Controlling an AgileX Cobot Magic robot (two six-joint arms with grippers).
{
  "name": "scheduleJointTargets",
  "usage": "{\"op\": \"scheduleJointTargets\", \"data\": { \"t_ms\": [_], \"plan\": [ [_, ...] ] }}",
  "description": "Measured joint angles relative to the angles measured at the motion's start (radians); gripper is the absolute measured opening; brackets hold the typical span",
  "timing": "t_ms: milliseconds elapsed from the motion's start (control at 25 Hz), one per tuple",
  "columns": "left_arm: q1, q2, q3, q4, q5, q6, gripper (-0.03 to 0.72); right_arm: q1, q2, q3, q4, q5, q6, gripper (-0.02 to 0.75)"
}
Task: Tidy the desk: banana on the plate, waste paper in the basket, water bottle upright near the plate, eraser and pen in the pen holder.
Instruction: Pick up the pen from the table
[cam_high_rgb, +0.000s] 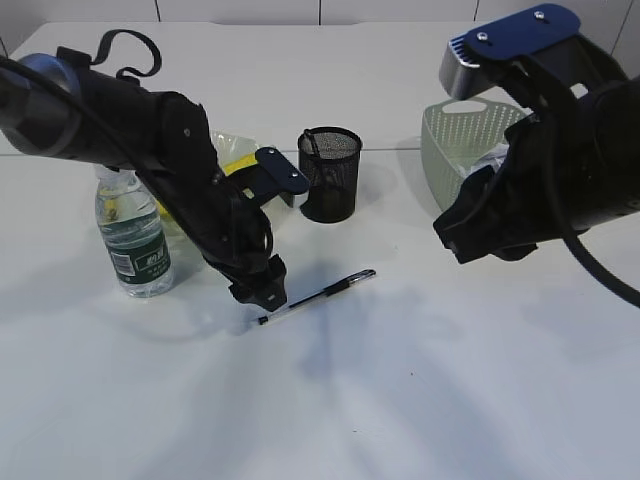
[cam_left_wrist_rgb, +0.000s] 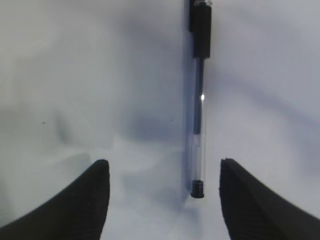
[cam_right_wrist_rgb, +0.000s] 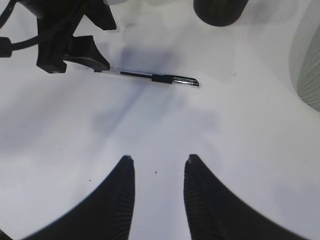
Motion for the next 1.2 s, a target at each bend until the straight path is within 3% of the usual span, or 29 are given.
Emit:
{"op": "scheduleJointTargets", "data": {
  "t_ms": [400, 920, 1080, 1200],
  "plan": [
    [-0.04, 0.063, -0.012, 0.031, 0.008, 0.022, 0.477, 0.0, 0.0, 0.0, -0.001, 0.0, 0.0, 0.253],
    [-0.041, 0.074, -0.016, 0.047, 0.004, 0.022, 0.465, 0.0, 0.0, 0.0, -0.001, 0.006, 0.0, 0.253],
    [-0.041, 0.074, -0.016, 0.05, 0.004, 0.022, 0.41, 0.0, 0.0, 0.0, -0.001, 0.006, 0.0, 0.253],
    [-0.041, 0.074, -0.016, 0.052, 0.003, 0.022, 0.319, 0.0, 0.0, 0.0, -0.001, 0.007, 0.0, 0.253]
  ]
}}
